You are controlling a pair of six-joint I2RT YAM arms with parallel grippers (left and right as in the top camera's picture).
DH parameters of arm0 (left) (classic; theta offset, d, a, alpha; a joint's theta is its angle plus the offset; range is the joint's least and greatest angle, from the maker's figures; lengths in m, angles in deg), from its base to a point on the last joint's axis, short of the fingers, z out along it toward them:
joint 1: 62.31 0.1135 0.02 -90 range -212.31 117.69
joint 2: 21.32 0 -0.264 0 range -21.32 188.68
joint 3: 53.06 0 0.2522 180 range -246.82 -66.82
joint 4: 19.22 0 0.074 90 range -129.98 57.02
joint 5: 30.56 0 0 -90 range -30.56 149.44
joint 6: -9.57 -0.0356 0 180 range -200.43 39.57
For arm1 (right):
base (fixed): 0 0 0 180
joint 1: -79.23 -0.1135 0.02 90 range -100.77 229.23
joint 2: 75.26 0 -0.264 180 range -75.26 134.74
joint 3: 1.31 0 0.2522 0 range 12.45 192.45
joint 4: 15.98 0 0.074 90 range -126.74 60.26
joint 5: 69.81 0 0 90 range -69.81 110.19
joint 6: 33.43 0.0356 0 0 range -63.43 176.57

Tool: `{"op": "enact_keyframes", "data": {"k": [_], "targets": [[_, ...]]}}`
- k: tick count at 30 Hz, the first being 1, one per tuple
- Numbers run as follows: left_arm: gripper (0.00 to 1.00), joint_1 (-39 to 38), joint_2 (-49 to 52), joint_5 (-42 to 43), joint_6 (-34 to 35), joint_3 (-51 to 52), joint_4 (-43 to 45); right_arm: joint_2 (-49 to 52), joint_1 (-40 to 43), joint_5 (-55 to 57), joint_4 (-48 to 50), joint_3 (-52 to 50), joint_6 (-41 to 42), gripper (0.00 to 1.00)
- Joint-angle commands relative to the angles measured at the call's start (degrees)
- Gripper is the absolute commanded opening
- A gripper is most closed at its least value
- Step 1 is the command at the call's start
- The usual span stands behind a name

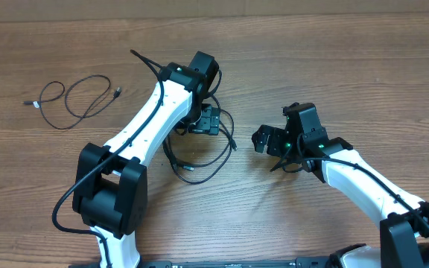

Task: Untangle cables

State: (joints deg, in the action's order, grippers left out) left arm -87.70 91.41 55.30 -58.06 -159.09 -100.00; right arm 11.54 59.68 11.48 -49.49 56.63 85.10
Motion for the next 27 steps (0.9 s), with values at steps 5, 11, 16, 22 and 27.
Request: {"op": "enact_keyframes", "data": {"k": [5,11,16,22,27], "targets": [[1.0,1.2,-0.3,0.6,0.0,0.3,1.7,0.1,-0.3,0.6,0.1,-0.1,0.4,1.0],[0.13,8.1,-0.3,1.0,-0.5,0.3,1.9,0.1,-0.3,0.6,0.2,-0.1,0.4,1.0],[0.18,10.6,-0.2,1.0,-0.8,2.4,3.4,0.1,-0.3,0.6,0.2,-0.1,0.4,1.0],[0.49,11.2,-0.2,1.1,-1.2,8.6,9.2,0.1,-0.3,0.6,0.1,-0.1,0.4,1.0],[0.5,11.2,-0.2,3.4,-1.4,14.7,15.0,0.1,-0.3,0.6,0.2,-0.1,0.4,1.0]]}}
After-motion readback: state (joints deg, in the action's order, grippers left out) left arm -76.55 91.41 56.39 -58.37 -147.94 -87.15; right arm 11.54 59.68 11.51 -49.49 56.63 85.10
